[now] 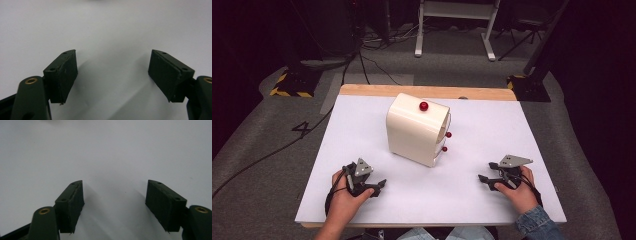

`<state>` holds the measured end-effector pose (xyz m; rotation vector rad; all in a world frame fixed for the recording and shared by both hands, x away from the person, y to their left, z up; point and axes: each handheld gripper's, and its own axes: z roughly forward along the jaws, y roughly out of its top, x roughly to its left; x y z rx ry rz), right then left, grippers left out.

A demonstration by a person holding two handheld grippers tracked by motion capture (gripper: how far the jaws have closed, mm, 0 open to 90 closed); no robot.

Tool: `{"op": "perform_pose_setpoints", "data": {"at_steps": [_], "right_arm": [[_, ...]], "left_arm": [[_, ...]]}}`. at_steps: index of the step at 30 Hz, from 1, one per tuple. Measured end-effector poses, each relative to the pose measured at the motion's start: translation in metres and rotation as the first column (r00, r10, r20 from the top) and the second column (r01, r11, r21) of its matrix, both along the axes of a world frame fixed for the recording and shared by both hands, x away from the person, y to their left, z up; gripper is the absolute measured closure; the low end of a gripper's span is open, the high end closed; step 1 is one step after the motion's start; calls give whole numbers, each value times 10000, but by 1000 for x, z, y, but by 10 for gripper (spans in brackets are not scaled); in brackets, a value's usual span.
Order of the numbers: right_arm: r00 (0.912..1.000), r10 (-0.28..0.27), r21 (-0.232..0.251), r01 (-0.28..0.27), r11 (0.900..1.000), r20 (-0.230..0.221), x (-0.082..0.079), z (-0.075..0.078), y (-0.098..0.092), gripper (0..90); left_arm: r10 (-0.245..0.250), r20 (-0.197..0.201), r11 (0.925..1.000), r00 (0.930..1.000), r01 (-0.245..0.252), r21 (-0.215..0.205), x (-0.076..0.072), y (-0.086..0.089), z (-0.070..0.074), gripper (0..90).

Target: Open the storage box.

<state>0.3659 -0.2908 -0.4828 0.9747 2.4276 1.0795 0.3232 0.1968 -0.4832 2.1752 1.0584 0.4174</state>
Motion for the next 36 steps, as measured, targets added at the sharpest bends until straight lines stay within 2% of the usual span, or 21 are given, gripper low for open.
{"op": "perform_pose_setpoints", "data": {"at_steps": [3, 4, 5, 7, 8, 10, 12, 15, 16, 17, 21, 23, 25, 27, 31, 34, 36], "right_arm": [[10000, -30, -14, 30, 10000, -4, 0, 0, 0, 301], [9997, -236, -108, 236, 9997, 53, 0, 0, 1, 224], [9997, -236, -108, 236, 9997, 53, 0, 0, 1, 224], [9992, -394, -162, 394, 9991, 47, 0, 0, 1, 246], [9999, -100, 15, 100, 9999, -60, 0, 2, 2, 308], [10000, -64, 53, 64, 10000, -39, 0, 2, 2, 310], [9997, 253, 160, -254, 9996, 34, -4, 7, 5, 341], [9993, 358, 425, -353, 9985, -116, -5, 10, 8, 369], [9989, 420, 689, -403, 9968, -230, -6, 11, 8, 388], [9973, 643, 1316, -591, 9895, -357, -6, 16, 10, 426], [9968, 801, 1560, -790, 9846, -8, -5, 22, 13, 465], [9933, 1131, 1916, -1158, 9746, 249, -2, 27, 18, 529], [9875, 1511, 2029, -1570, 9665, 441, 1, 30, 23, 549], [9854, 1604, 2319, -1695, 9579, 574, 3, 30, 30, 566], [9811, 1786, 2272, -1911, 9549, 744, 8, 31, 40, 593], [9769, 1926, 2378, -2096, 9484, 929, 19, 34, 51, 615], [9758, 1970, 2335, -2143, 9485, 951, 22, 35, 54, 619]], "left_arm": [[10, 19, 10000, 10000, -10, -28, 0, 0, 0, 237], [-4, 7, 10000, 10000, 4, -28, 0, 0, 0, 237], [-4, 7, 10000, 10000, 4, -28, 0, 0, 0, 237], [26, 12, 10000, 10000, -26, -21, 0, 0, 0, 237], [20, 4, 10000, 10000, -20, -18, 0, 0, 0, 237], [22, -11, 10000, 10000, -22, -29, 0, 0, 0, 237], [13, -50, 10000, 10000, -14, -68, 1, 0, 0, 237], [20, -67, 10000, 10000, -20, -81, 1, 0, 0, 236], [35, -73, 9999, 10000, -36, -114, 1, 0, 0, 236], [26, -162, 9998, 9999, -28, -174, 2, 1, 0, 235], [30, -59, 9999, 10000, -30, -96, 1, 1, 0, 233], [25, -59, 10000, 10000, -26, -82, 1, 0, 0, 233], [26, -74, 10000, 10000, -27, -85, 1, 0, 0, 233], [35, -79, 9999, 10000, -36, -104, 1, 0, 0, 233], [32, -70, 9999, 10000, -33, -97, 1, 0, 0, 232], [16, -114, 9999, 9999, -18, -140, 1, 0, 0, 232], [12, -115, 9999, 9999, -14, -137, 2, 0, 0, 232]]}}
